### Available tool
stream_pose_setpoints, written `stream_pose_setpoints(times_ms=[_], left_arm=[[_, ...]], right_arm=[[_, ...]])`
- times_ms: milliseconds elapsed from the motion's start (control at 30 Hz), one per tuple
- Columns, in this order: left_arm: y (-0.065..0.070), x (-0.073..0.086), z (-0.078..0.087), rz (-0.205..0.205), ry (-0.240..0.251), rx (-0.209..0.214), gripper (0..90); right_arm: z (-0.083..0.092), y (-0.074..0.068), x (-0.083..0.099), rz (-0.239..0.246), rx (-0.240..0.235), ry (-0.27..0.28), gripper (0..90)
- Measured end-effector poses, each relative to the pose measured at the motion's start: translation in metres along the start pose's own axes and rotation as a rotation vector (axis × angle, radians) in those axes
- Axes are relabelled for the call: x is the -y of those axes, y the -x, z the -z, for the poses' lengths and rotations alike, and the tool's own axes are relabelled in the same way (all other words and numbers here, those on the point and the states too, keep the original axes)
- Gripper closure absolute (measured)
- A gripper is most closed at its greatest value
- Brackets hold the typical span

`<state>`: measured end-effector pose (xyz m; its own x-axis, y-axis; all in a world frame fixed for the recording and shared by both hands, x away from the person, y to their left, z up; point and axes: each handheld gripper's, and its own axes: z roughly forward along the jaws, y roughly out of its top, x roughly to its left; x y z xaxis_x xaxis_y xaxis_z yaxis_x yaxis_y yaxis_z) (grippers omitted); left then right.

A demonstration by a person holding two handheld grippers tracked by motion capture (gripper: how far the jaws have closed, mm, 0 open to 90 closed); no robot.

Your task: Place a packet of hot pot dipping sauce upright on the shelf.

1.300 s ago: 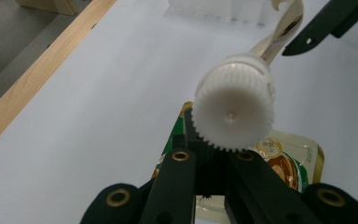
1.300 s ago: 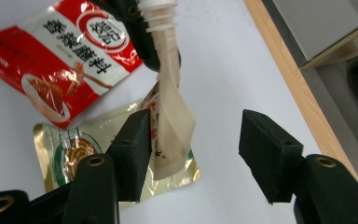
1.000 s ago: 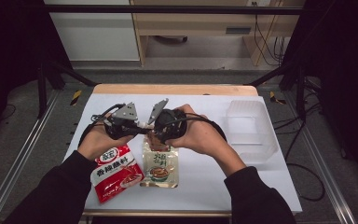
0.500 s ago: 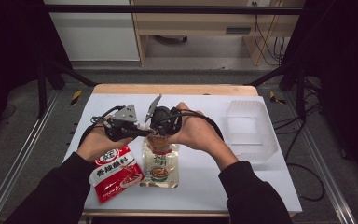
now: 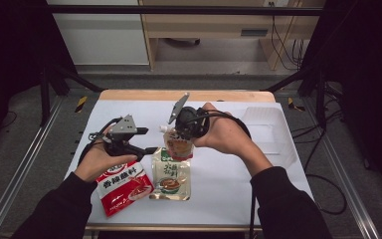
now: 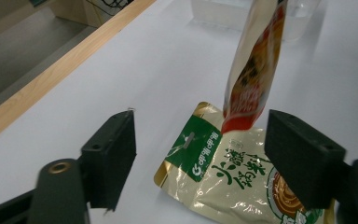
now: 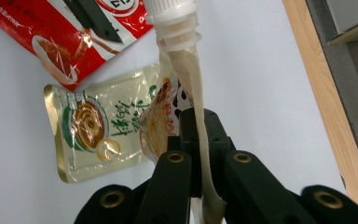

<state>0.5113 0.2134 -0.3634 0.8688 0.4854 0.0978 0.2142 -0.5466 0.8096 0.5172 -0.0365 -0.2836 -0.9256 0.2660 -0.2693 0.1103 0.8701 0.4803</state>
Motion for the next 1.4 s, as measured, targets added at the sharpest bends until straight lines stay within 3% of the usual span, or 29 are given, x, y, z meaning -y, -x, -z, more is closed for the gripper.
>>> stream_pose_setpoints(times_ms=[233, 300, 433, 733, 867, 1200, 1400], left_arm=[[-0.008, 0.031, 0.000, 0.101, -0.020, -0.050, 12.9], [-0.008, 0.038, 0.001, 0.105, -0.029, -0.060, 11.8], [-0.006, 0.054, -0.001, 0.118, -0.048, -0.029, 7.8], [-0.010, 0.076, 0.009, 0.161, -0.051, -0.080, 7.7], [-0.010, 0.086, 0.011, 0.157, -0.059, -0.096, 7.7], [-0.007, 0.095, 0.013, 0.158, -0.044, -0.114, 7.6], [-0.009, 0.103, 0.017, 0.185, -0.026, -0.138, 7.0]], right_arm=[[0.017, 0.013, 0.024, 0.026, 0.023, 0.014, 90.0], [0.021, 0.015, 0.030, 0.027, 0.031, 0.016, 90.0], [0.032, 0.022, 0.044, 0.026, 0.050, 0.037, 90.0], [0.058, 0.030, 0.061, 0.000, 0.101, 0.061, 90.0], [0.073, 0.034, 0.076, -0.013, 0.122, 0.058, 90.0], [0.100, 0.035, 0.102, -0.034, 0.151, 0.057, 90.0], [0.116, 0.036, 0.120, -0.057, 0.181, 0.060, 90.0]])
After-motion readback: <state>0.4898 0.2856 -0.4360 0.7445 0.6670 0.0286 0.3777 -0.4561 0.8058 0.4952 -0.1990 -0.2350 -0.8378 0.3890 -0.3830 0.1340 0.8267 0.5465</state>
